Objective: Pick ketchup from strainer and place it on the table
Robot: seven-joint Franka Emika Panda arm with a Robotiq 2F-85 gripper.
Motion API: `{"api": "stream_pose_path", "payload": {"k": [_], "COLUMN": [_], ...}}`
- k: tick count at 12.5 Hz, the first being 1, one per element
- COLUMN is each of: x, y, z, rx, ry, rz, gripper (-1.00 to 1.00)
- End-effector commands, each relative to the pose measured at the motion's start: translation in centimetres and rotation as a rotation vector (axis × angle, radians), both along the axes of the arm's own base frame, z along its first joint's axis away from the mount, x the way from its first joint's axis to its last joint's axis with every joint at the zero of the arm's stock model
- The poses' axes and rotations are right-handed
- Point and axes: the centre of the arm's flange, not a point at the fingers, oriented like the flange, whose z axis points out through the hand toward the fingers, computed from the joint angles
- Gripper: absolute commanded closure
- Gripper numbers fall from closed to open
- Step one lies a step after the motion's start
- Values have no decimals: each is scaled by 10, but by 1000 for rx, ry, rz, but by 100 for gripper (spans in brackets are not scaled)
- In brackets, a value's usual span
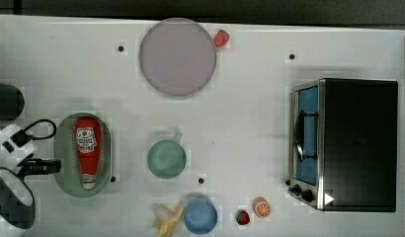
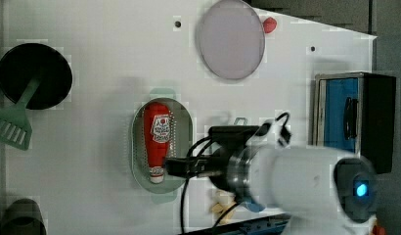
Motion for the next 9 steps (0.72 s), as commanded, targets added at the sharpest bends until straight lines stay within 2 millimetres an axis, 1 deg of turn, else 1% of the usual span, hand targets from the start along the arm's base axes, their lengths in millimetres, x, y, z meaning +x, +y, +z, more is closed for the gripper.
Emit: {"api": "stream_pose_path", "payload": {"k": [1,5,6,9], "x": [11,6,8,13], "y": [-15,-18,-18,-23], "z": [-58,-126,-139,-175], "rx": [9,24,20,13], "ry": [-19,-53,-56,-39], "rz": [-77,-98,-74,-75], "gripper": [-100,-100,-100,-100]}}
